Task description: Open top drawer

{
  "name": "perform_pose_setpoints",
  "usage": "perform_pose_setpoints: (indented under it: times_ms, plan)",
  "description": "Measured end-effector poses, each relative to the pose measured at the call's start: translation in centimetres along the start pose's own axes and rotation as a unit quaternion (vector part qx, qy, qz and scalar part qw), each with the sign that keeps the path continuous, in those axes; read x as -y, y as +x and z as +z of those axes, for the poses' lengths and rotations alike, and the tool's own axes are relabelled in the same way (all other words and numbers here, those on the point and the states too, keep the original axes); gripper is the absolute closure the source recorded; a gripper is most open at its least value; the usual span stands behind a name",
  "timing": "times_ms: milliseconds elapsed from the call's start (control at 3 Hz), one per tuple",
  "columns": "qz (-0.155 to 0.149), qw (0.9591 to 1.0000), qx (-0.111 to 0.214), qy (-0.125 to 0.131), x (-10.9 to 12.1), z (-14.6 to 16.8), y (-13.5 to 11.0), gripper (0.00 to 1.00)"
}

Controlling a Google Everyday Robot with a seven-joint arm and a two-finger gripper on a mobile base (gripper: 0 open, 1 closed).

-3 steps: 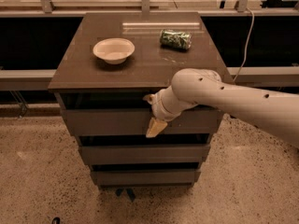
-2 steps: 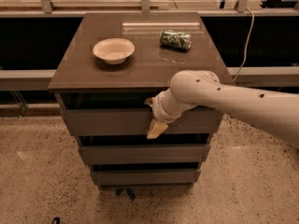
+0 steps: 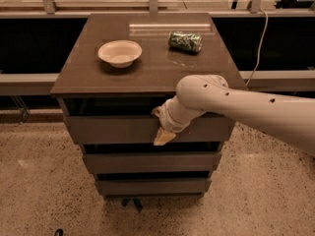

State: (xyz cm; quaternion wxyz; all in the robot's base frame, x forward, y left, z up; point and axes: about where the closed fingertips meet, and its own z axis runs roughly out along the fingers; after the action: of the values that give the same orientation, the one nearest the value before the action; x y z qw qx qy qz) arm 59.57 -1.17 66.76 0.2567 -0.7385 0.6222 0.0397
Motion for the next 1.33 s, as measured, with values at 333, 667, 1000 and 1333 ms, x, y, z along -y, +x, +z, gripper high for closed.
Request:
perform_pose_setpoints:
  times_ms: [333, 667, 1000, 1333]
  plan:
    - [-0.009, 0.9995, 0.024, -0.017, -1.8, -2.4, -1.2, 0.37]
    - [-0.024, 0.9974, 0.054, -0.041, -4.6, -5.4, -2.5, 0.37]
    - [-0.028, 0.9943, 0.072, -0.074, -8.7, -8.1, -3.2, 0.36]
    - [-0.029, 0.9943, 0.072, -0.073, -9.9, -9.7, -3.9, 0.11]
